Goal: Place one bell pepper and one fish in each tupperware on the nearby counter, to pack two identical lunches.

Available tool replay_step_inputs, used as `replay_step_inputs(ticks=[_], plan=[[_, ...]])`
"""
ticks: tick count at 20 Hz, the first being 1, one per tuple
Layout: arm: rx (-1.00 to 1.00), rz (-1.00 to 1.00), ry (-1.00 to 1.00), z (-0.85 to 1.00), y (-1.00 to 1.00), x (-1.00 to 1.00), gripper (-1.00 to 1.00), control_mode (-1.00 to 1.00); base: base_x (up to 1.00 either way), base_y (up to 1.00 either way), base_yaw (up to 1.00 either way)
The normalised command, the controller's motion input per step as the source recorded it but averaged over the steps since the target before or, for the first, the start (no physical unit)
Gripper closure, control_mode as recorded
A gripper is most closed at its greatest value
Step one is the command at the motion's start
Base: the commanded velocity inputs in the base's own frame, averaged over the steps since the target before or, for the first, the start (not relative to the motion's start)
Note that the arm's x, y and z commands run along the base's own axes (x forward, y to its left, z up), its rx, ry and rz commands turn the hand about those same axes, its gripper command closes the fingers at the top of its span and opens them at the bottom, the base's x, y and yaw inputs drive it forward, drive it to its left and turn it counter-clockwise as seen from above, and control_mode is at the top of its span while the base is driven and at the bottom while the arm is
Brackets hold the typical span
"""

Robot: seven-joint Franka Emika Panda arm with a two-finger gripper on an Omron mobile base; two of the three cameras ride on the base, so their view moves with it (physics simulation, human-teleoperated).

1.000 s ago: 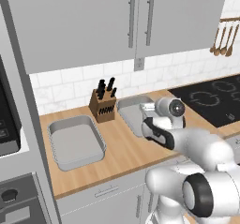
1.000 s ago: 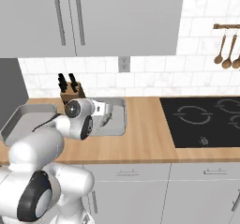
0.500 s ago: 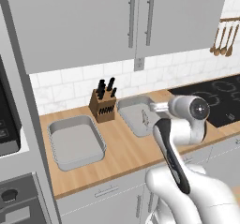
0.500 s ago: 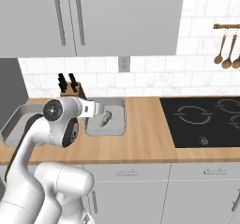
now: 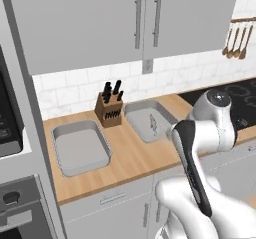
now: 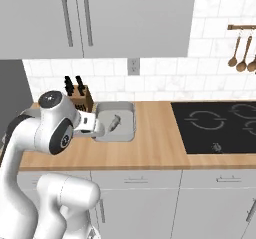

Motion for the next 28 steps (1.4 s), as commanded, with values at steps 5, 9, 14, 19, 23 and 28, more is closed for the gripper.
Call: replay_step_inputs(ticks=[5, 9, 14, 19, 23, 28], plan=[[0.00, 0.00, 0.00, 0.00, 0.00, 0.00, -1.00, 1.00, -1.00, 0.00, 0.10], [0.00, 0.00, 0.00, 0.00, 0.00, 0.00, -1.00, 1.00, -1.00, 0.06, 0.18], [0.00, 0.00, 0.00, 0.00, 0.00, 0.00, -1.00, 1.00, -0.97, 0.18, 0.67], [0.00, 0.00, 0.00, 0.00, 0.00, 0.00, -1.00, 1.00, -0.77, 0.34, 0.76], [0.00, 0.00, 0.00, 0.00, 0.00, 0.00, -1.00, 1.00, -0.66, 0.54, 0.75], [0.00, 0.00, 0.00, 0.00, 0.00, 0.00, -1.00, 1.00, -0.36, 0.53, 0.83]])
